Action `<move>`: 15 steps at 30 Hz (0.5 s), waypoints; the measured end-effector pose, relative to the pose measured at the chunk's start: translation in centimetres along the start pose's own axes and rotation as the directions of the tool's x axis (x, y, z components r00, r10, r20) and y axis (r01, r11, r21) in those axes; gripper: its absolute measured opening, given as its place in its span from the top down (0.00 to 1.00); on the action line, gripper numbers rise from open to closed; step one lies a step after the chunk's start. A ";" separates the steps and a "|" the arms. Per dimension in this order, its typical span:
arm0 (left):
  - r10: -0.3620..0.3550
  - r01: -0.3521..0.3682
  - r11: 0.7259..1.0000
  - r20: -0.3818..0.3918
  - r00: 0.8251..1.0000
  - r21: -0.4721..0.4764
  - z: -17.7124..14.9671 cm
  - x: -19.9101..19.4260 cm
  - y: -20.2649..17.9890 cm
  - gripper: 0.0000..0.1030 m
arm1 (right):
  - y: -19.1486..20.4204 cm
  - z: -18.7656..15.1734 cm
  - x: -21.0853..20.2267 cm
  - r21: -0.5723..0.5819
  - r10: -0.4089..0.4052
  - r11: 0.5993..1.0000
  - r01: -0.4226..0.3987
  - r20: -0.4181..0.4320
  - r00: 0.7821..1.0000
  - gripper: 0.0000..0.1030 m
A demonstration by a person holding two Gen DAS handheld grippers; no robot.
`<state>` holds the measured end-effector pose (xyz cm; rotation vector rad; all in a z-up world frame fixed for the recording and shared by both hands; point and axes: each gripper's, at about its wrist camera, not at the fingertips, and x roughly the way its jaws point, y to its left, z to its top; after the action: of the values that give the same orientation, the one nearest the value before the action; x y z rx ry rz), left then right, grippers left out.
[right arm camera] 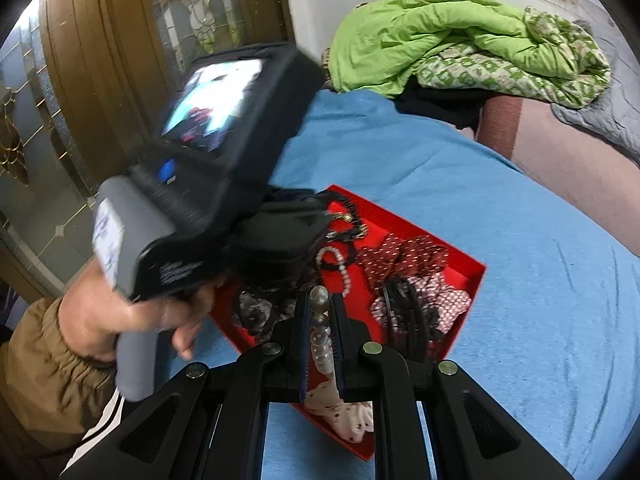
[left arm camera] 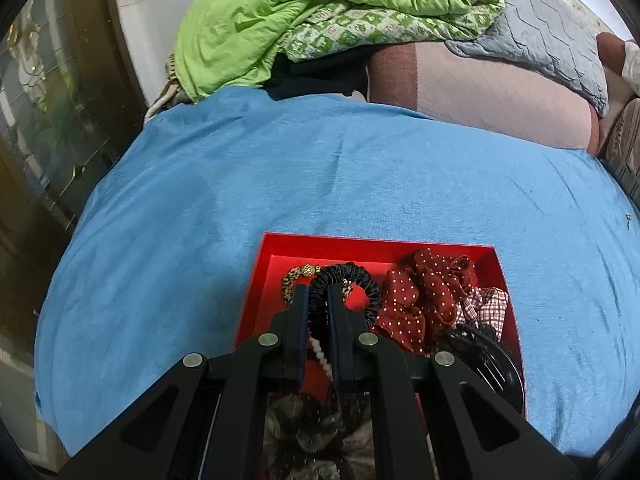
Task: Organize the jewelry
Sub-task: 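Lower the hair tie and pearl bracelet into the tray and open both grippers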
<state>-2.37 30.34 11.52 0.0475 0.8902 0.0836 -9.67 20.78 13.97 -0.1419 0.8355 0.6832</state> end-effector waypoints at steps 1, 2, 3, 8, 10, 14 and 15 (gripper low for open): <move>-0.006 0.006 1.000 -0.002 1.000 0.002 0.1 0.2 0.0 0.92 | 0.1 0.0 0.2 -0.001 0.006 1.000 -0.006 -0.003 1.000 0.89; -0.014 0.014 1.000 -0.004 1.000 0.004 0.2 0.5 -0.1 0.91 | 0.2 0.0 0.3 -0.002 0.011 1.000 -0.011 -0.005 1.000 0.89; -0.023 0.023 1.000 -0.006 1.000 0.008 0.3 0.8 -0.2 0.91 | 0.4 -0.1 0.5 -0.003 0.018 1.000 -0.018 -0.008 1.000 0.89; -0.060 0.061 0.998 -0.025 0.998 0.031 0.8 2.3 -0.8 0.91 | 1.0 -0.3 1.5 -0.010 0.047 0.999 -0.048 -0.019 0.999 0.89; -0.073 0.075 0.996 -0.036 0.997 0.042 0.9 2.9 -1.1 0.91 | 1.2 -0.6 2.1 -0.014 0.055 0.998 -0.056 -0.029 0.998 0.89; -0.094 0.097 0.994 -0.058 0.994 0.055 1.0 4.1 -1.7 0.91 | 1.0 -1.0 3.1 -0.015 0.057 0.998 -0.058 -0.045 0.997 0.89; -0.097 0.101 0.993 -0.064 0.993 0.056 0.9 4.3 -1.8 0.91 | 0.9 -1.2 3.5 -0.012 0.057 0.998 -0.057 -0.052 0.997 0.89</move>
<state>1.16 28.93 8.63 0.0560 0.9548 -0.0338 -9.34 22.74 10.75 -0.1486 0.8874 0.7412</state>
